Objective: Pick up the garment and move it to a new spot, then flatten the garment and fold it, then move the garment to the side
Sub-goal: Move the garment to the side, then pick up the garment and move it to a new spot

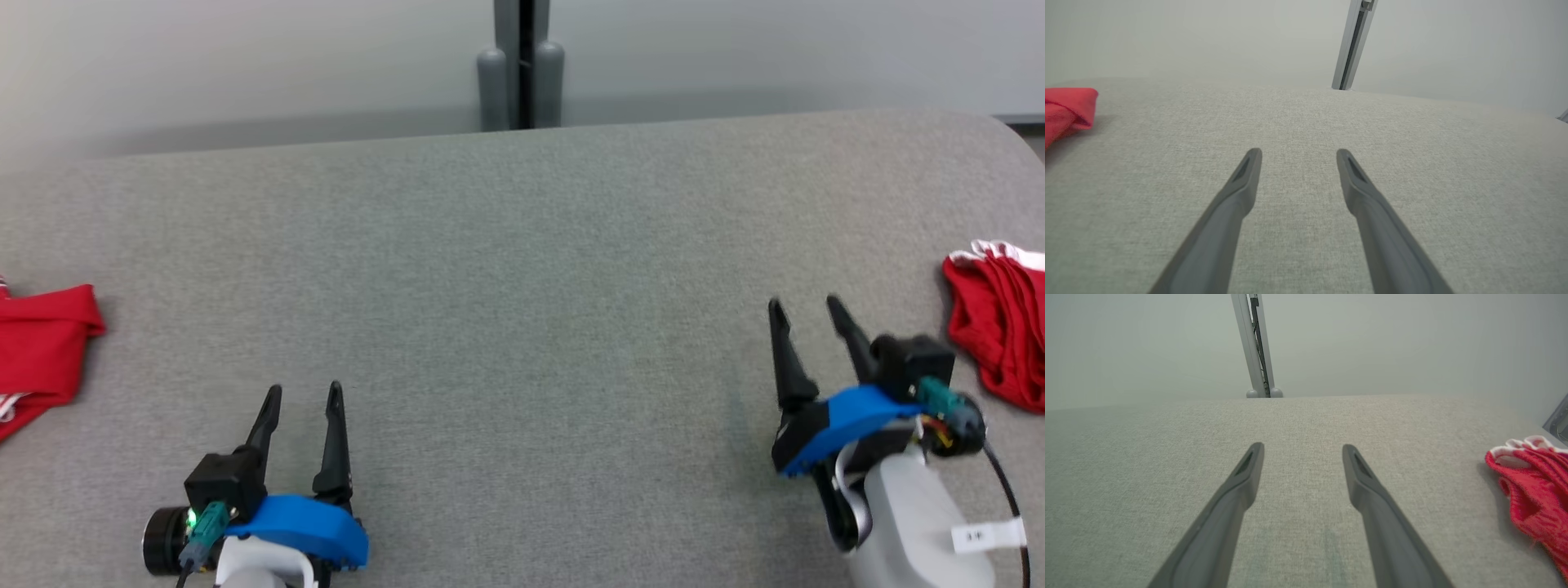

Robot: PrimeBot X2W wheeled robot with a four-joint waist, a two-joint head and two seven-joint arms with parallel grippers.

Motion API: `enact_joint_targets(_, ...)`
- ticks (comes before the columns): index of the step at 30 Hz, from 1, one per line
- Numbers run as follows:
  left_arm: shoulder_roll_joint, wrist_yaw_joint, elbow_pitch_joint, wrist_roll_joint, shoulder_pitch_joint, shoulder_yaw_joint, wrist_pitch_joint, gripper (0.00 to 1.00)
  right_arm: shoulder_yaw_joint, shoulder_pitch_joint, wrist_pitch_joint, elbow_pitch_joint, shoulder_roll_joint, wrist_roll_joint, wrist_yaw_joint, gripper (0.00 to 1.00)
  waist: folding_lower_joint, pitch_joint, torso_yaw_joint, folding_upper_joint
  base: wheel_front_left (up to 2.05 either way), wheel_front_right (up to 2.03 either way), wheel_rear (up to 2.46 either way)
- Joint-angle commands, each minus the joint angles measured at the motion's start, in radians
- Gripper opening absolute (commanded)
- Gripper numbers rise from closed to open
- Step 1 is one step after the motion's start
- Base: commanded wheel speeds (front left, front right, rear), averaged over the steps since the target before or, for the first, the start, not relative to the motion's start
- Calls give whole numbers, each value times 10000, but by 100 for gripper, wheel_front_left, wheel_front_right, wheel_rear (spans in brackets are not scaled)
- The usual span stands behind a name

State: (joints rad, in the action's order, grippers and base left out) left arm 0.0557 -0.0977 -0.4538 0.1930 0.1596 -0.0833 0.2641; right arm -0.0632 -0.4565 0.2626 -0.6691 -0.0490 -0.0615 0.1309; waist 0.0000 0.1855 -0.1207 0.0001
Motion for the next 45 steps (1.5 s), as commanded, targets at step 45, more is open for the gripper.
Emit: enact_joint_targets(45, -49, 387, -124, 602, -1772, 428, 5, 100, 1115, 3224, 29, 552, -29, -950, -3, 100, 0, -1662, 2693, -1, 0, 0, 0)
